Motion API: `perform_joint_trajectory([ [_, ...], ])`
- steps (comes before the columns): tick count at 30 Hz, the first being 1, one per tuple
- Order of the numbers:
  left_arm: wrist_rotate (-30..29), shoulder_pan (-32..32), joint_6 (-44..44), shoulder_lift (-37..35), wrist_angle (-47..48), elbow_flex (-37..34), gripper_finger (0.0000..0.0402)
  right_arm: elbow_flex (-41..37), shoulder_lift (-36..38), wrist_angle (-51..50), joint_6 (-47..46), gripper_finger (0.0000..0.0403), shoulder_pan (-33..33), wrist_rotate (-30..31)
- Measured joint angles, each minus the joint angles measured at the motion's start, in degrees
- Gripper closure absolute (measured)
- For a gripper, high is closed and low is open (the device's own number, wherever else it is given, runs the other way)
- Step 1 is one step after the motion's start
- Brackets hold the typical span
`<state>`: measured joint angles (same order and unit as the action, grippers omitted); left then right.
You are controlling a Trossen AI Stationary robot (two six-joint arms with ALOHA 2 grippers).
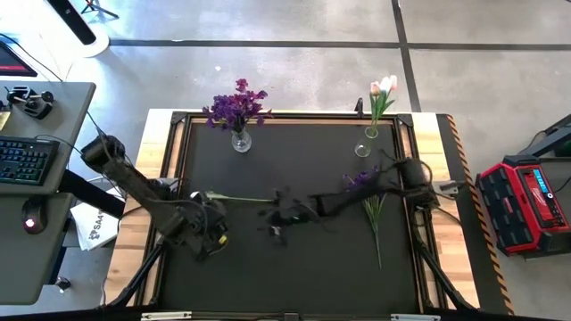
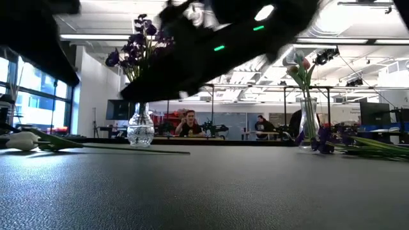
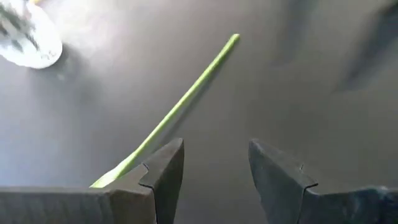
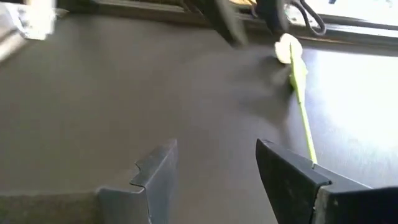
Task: Sort flowers into vase by color
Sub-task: Put the white flowers into the right transparent vase
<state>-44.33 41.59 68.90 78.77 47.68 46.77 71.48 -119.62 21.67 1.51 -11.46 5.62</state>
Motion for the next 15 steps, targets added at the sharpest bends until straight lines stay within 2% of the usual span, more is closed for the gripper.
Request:
perform_joint_trajectory([
  [6, -2.39, 7.44, 4.64, -0.03, 9.16, 5.46, 0.0232, 19.36, -11.81, -11.93, 0.47, 0.0199, 4.23, 0.44],
  [10, -2.90, 11.70, 10.34, 0.34, 10.21, 5.46, 0.0232, 31.71, -18.85, -18.03, -0.97, 0.0200, 6.59, 0.37],
  [15, -6.82, 15.89, 15.17, 1.98, 10.15, 5.48, 0.0232, 45.01, -26.46, -27.35, -0.37, 0.0222, 9.12, -0.12],
])
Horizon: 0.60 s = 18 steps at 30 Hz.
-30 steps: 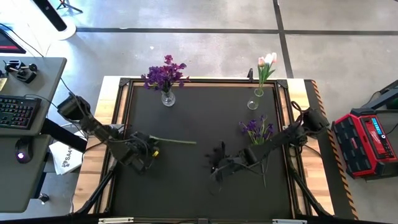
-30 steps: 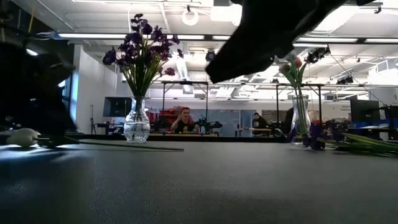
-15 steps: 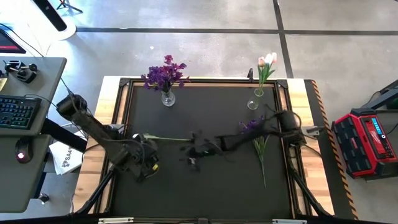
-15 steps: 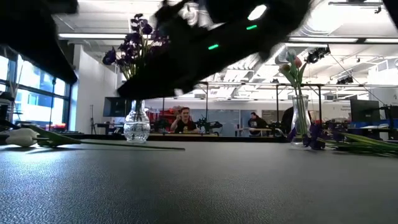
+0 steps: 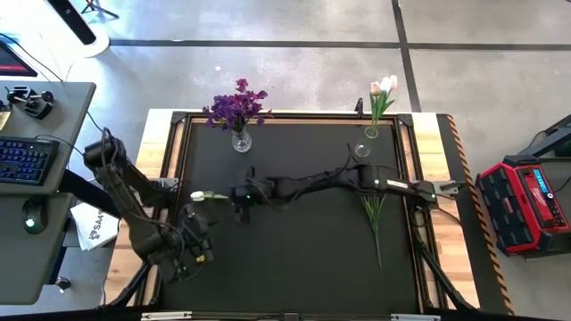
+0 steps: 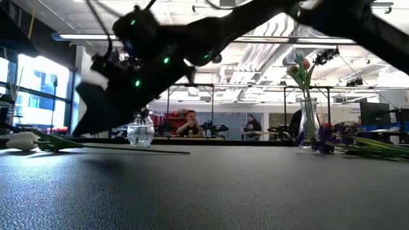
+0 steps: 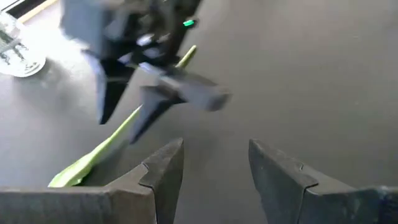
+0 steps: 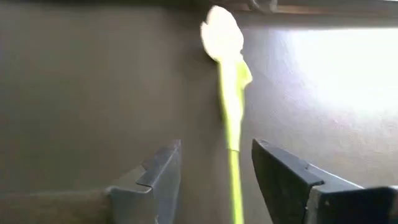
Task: Sort flowers into vase by color
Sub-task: Put the white flowers into the right transparent vase
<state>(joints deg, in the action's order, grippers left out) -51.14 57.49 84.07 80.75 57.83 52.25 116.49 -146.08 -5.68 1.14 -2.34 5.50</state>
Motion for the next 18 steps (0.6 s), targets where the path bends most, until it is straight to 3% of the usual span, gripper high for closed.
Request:
perform_joint_trajectory([
  [7, -1.84, 2.33, 2.96, 2.37, -0.33, 0.02, 0.0232, 7.23, -5.18, -6.71, -4.00, 0.0284, 2.77, -0.21],
  [13, -1.58, 2.32, 5.34, 4.48, -0.34, 0.04, 0.0232, 7.25, -4.63, -10.68, -9.31, 0.0387, 3.66, 2.10],
  [18, -0.62, 3.43, 8.93, 5.01, -0.62, 0.04, 0.0232, 7.20, -2.22, -19.93, -11.64, 0.0393, 3.61, 7.95],
])
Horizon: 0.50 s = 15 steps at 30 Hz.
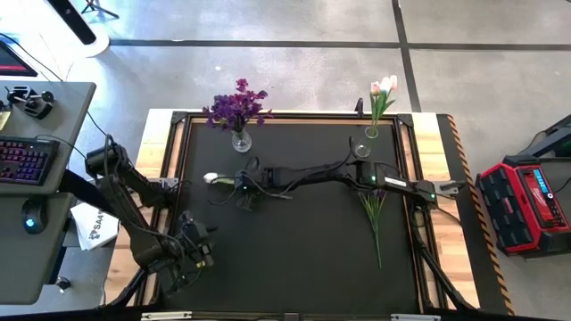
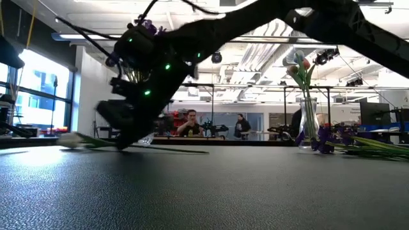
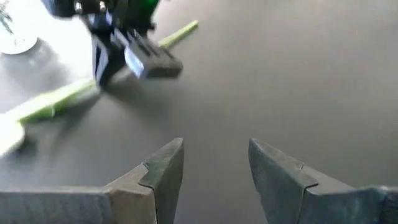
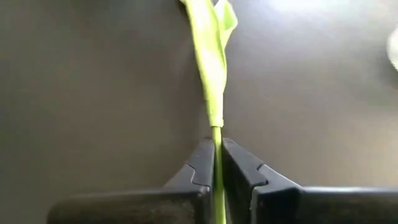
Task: Sort flowers into vase by color
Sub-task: Put the white flowers into the right transparent vase
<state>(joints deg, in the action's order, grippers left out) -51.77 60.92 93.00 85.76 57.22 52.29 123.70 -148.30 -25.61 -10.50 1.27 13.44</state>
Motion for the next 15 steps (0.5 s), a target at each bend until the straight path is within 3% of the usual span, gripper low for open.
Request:
perform_joint_trajectory([
  [9, -5.65, 3.51, 2.44, 0.13, -0.18, 0.00, 0.0232, -0.48, 7.01, -21.82, -2.13, 0.0401, -4.06, 12.54],
  [12, -7.89, 4.05, 2.46, 0.85, -0.23, 0.00, 0.0232, -6.86, 10.23, -24.55, -5.37, 0.0402, -4.63, 17.12],
  [15, -9.03, 4.39, 2.81, 2.41, -0.39, 0.00, 0.0232, -18.90, 17.26, -23.21, -11.65, 0.0402, -4.85, 18.46],
])
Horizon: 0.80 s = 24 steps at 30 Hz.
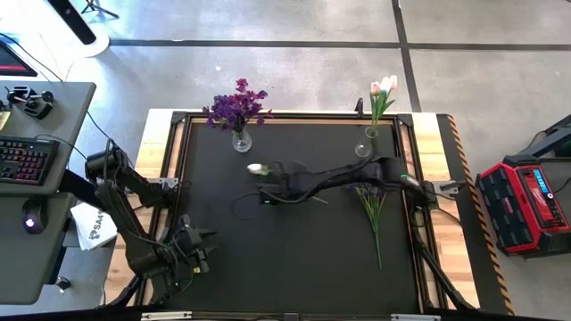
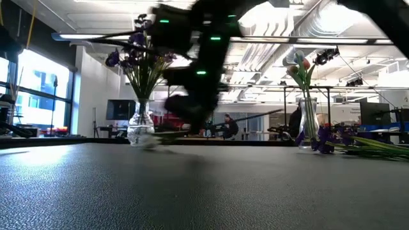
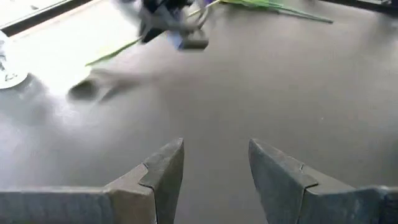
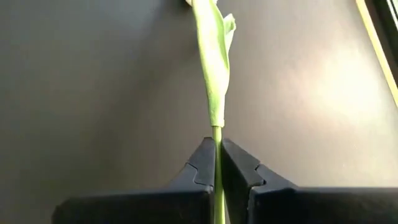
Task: Sort flowers into vase by color
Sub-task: Put the white flowers into the right transparent vase
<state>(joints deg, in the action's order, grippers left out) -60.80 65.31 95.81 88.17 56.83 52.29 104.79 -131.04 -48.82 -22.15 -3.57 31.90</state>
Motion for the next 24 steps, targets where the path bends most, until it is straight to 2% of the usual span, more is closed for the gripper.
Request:
perform_joint_trajectory([
  [5, -1.25, -0.34, 1.85, 3.37, -0.01, 0.00, 0.0232, -24.26, 15.21, 7.86, -13.44, 0.0402, -2.89, 0.00],
  [10, -6.07, -3.04, 4.09, 5.50, 0.01, 0.00, 0.0232, -39.71, 28.75, 10.34, -28.68, 0.0403, -8.87, 1.28],
  [16, -6.79, -8.47, 2.58, 5.56, -0.10, 0.00, 0.0232, -50.37, 38.32, 10.55, -48.19, 0.0403, -17.85, 2.18],
  [24, -6.24, -14.58, -1.81, 5.54, -1.31, 0.00, 0.0232, -56.30, 37.60, 10.86, -69.14, 0.0403, -26.62, 4.64],
])
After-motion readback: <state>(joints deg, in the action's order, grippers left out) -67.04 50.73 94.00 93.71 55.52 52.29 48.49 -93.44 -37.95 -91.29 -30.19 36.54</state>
